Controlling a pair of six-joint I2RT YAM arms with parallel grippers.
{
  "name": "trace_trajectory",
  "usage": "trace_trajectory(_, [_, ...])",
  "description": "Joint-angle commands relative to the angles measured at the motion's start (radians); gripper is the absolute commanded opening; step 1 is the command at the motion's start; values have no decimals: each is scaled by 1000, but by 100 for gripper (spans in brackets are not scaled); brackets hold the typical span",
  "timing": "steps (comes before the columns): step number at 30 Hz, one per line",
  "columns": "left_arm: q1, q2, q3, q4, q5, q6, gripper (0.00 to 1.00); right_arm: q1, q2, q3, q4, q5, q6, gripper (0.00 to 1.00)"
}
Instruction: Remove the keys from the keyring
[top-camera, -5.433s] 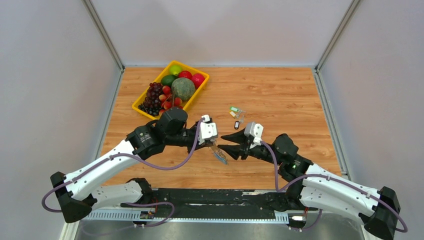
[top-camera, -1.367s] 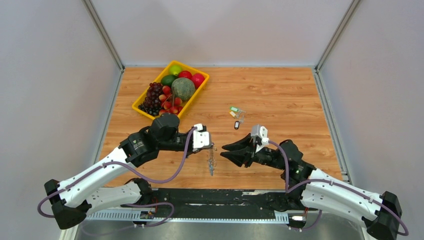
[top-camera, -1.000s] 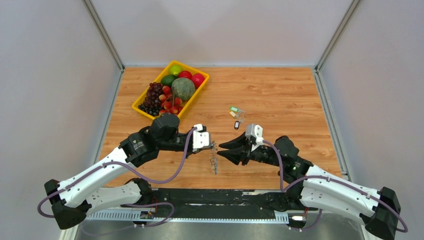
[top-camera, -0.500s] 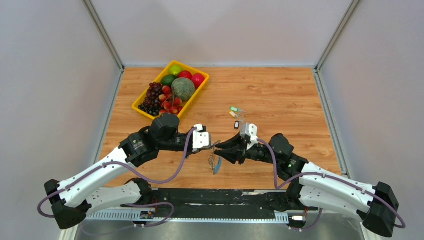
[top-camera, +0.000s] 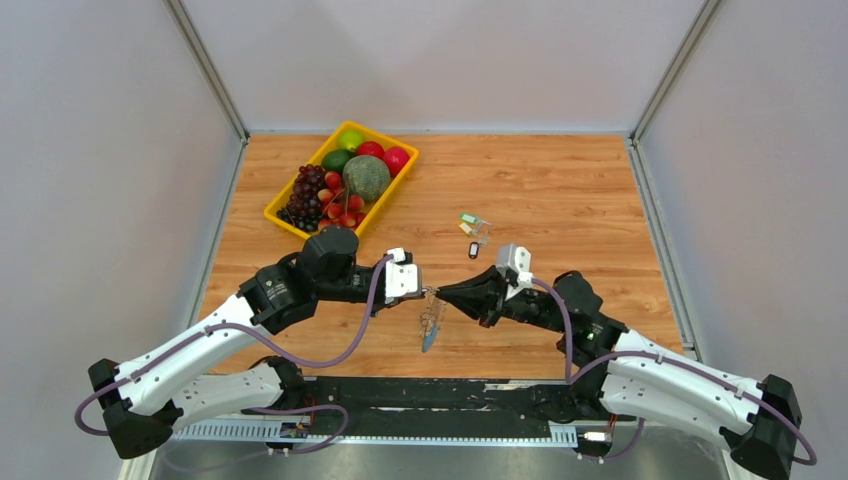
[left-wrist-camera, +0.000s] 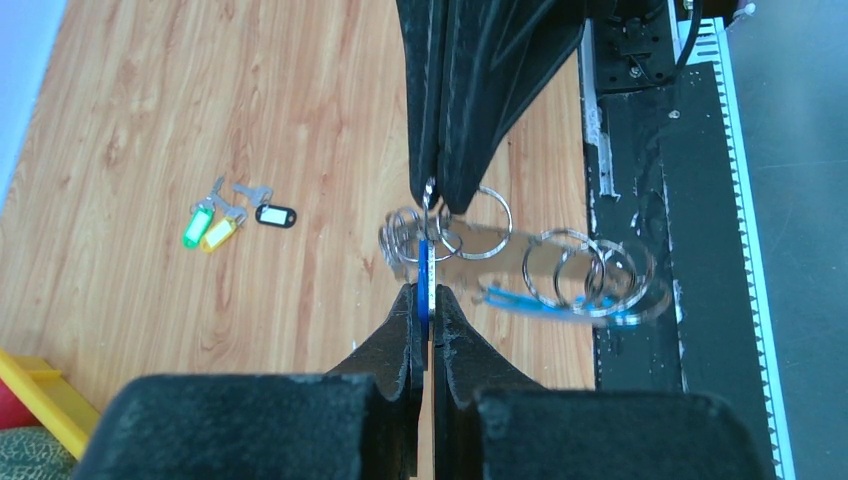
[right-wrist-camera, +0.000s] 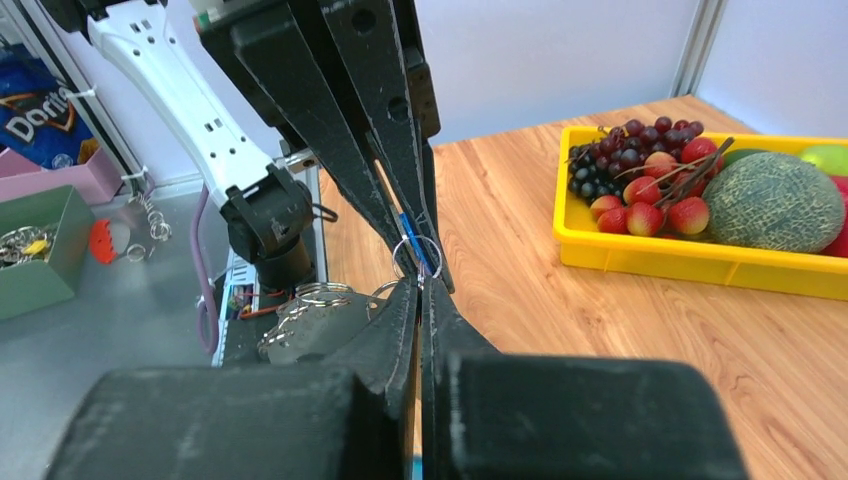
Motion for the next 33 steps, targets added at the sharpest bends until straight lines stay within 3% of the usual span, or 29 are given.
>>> trace_trajectory(1, [0,-16,2,32,23,20,0,0,-69,-17,83,68,41,0])
trace_trajectory(15, [0,-11,-4,34,42,23,0,0,-85,-25,119,163,107,0])
trace_trajectory(33, [-2,20,-9,36,62,12,0,0,-74,-11,170,173,112,0])
